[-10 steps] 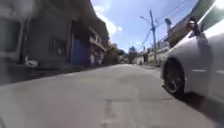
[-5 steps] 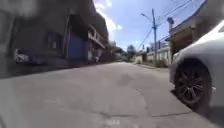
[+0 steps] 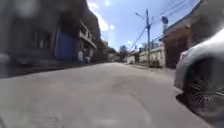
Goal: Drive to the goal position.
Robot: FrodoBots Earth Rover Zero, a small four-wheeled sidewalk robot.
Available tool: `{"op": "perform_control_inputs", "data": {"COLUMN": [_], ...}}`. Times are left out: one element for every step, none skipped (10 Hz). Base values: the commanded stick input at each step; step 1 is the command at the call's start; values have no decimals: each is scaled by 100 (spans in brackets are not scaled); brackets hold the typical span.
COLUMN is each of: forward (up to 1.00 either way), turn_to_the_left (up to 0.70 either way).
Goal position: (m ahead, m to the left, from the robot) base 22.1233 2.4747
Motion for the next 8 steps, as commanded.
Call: {"op": "perform_control_inputs", "data": {"forward": [98, 97, 97, 97, 98, 98, 98, 98], "turn_to_the_left": [-30, -13, -19, -38, -39, -15, 0, -2]}}
